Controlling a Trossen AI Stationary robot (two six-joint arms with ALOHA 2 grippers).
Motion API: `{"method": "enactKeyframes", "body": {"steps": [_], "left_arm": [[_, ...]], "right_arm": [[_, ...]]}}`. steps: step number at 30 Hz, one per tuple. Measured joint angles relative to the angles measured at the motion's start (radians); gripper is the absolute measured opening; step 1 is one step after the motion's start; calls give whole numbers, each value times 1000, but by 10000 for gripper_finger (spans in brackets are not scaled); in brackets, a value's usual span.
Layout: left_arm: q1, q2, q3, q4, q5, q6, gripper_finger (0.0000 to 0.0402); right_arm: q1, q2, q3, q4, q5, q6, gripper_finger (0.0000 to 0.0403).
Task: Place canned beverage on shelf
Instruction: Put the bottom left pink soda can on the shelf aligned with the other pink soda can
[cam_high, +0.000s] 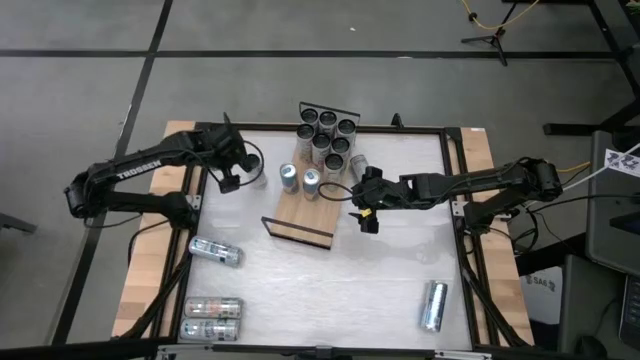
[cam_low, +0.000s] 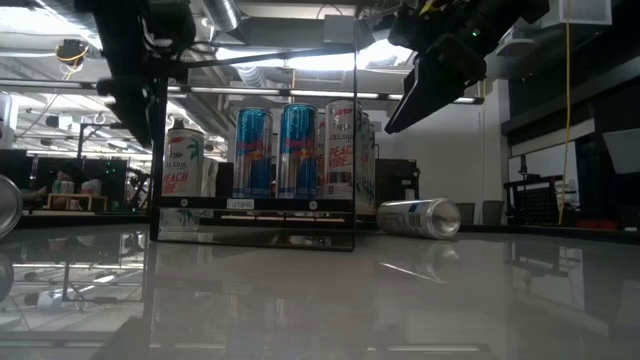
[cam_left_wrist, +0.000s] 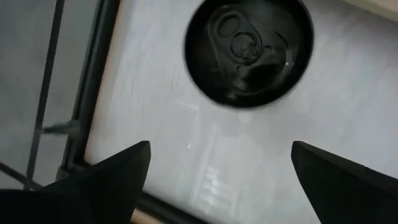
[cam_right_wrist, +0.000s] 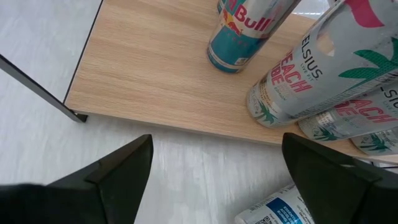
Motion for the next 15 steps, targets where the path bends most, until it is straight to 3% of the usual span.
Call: {"method": "enactKeyframes", "body": {"steps": [8, 15], "left_arm": [[0, 0, -134, 227, 0, 65, 382], [0, 0, -154, 289, 0, 64, 382]], "right_arm": [[0, 0, 0, 0, 0, 0, 351], [0, 0, 0, 0, 0, 0, 351]]}}
